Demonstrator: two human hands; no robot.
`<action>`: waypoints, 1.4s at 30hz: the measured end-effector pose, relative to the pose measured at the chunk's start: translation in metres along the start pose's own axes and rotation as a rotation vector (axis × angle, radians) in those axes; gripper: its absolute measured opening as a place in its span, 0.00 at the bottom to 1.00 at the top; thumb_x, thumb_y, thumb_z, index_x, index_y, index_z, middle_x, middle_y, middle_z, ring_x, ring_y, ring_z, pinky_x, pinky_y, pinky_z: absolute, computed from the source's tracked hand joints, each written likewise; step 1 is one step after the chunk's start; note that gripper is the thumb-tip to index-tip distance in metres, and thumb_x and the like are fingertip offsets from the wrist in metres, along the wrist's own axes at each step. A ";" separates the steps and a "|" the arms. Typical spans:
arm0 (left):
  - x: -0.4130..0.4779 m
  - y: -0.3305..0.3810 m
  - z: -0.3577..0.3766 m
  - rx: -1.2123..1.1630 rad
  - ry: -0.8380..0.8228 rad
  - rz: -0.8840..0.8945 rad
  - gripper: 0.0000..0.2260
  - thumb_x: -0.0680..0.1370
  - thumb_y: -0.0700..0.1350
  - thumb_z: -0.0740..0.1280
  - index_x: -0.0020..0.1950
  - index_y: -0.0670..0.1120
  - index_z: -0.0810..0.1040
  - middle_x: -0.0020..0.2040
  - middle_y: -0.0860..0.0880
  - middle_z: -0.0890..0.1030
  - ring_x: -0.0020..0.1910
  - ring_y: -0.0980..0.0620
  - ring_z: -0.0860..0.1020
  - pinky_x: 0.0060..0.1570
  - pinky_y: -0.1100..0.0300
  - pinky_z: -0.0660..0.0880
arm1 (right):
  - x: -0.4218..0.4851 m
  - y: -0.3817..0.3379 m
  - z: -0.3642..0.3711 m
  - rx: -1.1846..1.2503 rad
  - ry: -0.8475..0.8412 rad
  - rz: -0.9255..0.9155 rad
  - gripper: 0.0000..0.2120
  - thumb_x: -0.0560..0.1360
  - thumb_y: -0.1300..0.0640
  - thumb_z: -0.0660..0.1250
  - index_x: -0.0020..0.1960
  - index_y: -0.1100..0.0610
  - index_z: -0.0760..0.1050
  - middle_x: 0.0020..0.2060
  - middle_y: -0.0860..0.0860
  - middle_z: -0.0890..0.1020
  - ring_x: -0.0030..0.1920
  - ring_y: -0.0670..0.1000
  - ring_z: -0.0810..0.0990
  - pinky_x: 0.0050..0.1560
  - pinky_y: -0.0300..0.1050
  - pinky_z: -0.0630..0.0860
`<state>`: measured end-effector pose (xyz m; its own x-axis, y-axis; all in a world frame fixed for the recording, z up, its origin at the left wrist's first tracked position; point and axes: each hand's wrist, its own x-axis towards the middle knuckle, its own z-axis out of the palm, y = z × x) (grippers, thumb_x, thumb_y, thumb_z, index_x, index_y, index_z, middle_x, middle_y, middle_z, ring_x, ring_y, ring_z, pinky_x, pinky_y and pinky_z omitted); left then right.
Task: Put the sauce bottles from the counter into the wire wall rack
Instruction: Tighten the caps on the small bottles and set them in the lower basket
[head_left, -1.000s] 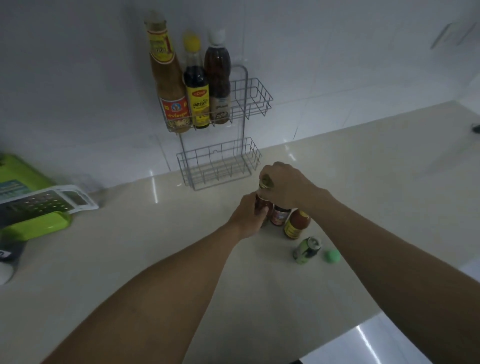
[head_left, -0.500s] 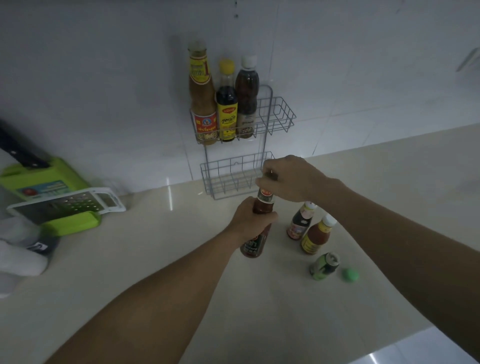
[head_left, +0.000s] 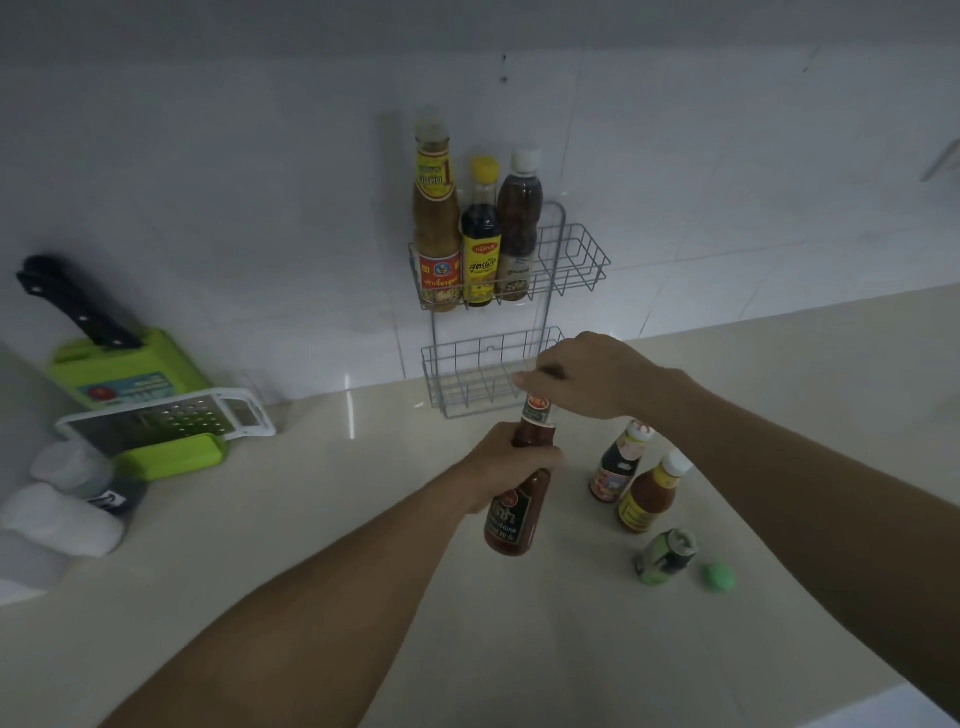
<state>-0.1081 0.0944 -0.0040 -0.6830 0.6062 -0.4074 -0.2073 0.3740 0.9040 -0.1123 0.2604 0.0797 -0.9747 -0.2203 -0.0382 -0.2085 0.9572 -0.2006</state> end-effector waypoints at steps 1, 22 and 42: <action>0.000 0.001 0.000 0.008 0.017 0.002 0.05 0.66 0.46 0.73 0.36 0.48 0.79 0.37 0.45 0.83 0.38 0.47 0.81 0.46 0.53 0.78 | -0.002 0.001 0.002 0.011 0.040 -0.019 0.27 0.80 0.36 0.53 0.32 0.53 0.70 0.27 0.49 0.74 0.30 0.49 0.73 0.33 0.44 0.66; 0.001 -0.010 0.017 0.290 0.381 0.019 0.05 0.65 0.51 0.71 0.34 0.52 0.77 0.34 0.51 0.82 0.36 0.49 0.82 0.37 0.59 0.78 | -0.011 -0.007 0.033 -0.242 -0.012 0.284 0.15 0.82 0.47 0.54 0.53 0.57 0.71 0.44 0.56 0.76 0.47 0.60 0.78 0.44 0.51 0.76; 0.004 -0.006 0.013 0.141 0.215 -0.048 0.05 0.64 0.46 0.73 0.31 0.49 0.77 0.29 0.50 0.81 0.30 0.50 0.79 0.35 0.60 0.77 | -0.009 -0.003 0.024 0.035 0.029 0.234 0.30 0.81 0.38 0.49 0.31 0.56 0.72 0.29 0.52 0.77 0.34 0.54 0.78 0.35 0.45 0.71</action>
<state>-0.1002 0.1037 -0.0123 -0.8110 0.4281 -0.3988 -0.1538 0.5018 0.8512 -0.1007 0.2546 0.0573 -0.9982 0.0125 -0.0593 0.0254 0.9743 -0.2236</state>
